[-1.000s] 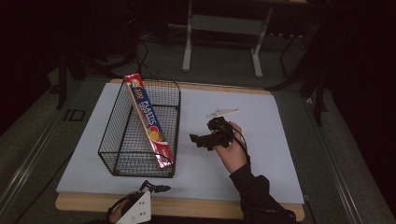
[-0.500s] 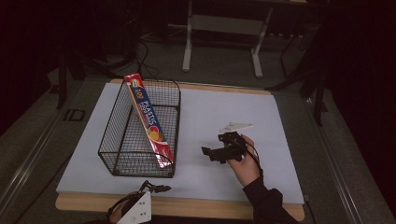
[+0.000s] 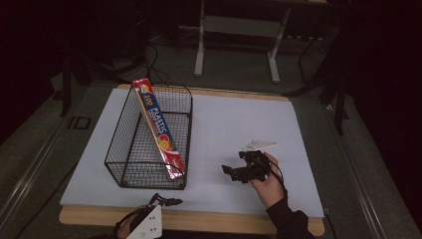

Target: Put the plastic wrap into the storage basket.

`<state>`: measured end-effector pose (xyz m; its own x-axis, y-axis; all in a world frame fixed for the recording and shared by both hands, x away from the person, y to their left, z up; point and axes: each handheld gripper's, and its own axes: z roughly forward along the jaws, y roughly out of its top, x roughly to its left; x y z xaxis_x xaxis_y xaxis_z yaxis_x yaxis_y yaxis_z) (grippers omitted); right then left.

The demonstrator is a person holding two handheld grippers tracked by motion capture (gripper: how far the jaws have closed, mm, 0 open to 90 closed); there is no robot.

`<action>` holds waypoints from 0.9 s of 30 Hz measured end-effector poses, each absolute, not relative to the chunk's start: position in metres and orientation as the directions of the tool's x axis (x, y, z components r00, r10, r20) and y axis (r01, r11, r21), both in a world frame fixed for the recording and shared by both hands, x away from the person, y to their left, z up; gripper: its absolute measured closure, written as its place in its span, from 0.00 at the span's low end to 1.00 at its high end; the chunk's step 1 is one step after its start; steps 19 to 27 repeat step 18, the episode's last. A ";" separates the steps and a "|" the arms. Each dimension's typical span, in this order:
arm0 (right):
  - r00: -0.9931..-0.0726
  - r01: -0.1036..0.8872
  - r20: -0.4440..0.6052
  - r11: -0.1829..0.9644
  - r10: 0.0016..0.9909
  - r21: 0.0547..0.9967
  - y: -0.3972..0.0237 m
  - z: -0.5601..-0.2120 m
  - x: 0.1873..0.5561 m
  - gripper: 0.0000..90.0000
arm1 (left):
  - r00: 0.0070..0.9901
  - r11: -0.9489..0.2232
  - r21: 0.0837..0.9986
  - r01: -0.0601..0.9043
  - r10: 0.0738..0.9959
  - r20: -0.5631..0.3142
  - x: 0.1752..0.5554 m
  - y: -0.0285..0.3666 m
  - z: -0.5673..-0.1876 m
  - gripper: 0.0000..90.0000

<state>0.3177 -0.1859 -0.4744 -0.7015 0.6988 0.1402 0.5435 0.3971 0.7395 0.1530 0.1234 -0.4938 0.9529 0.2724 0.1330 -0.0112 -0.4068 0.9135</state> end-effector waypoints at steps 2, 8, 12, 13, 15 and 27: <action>-0.704 0.541 0.140 0.397 0.696 0.742 -0.189 -0.475 0.315 0.16 | 0.953 -0.404 0.915 -0.012 0.273 0.133 0.153 0.123 -0.494 0.00; -0.697 0.536 0.137 0.383 0.704 0.753 -0.198 -0.476 0.310 0.16 | 0.952 -0.407 0.913 -0.013 0.273 0.135 0.152 0.123 -0.494 0.00; -0.697 0.507 0.115 0.372 0.708 0.778 -0.199 -0.476 0.310 0.16 | 0.951 -0.411 0.911 -0.014 0.275 0.139 0.153 0.123 -0.494 0.00; -0.701 0.504 0.117 0.372 0.704 0.780 -0.198 -0.477 0.311 0.16 | 0.952 -0.411 0.912 -0.014 0.274 0.138 0.153 0.123 -0.494 0.00; -0.704 0.499 0.107 0.381 0.702 0.778 -0.197 -0.479 0.310 0.16 | 0.952 -0.407 0.913 -0.012 0.275 0.135 0.153 0.124 -0.494 0.00; -0.708 0.503 0.104 0.396 0.699 0.768 -0.196 -0.482 0.310 0.16 | 0.952 -0.405 0.914 -0.013 0.275 0.136 0.153 0.124 -0.493 0.00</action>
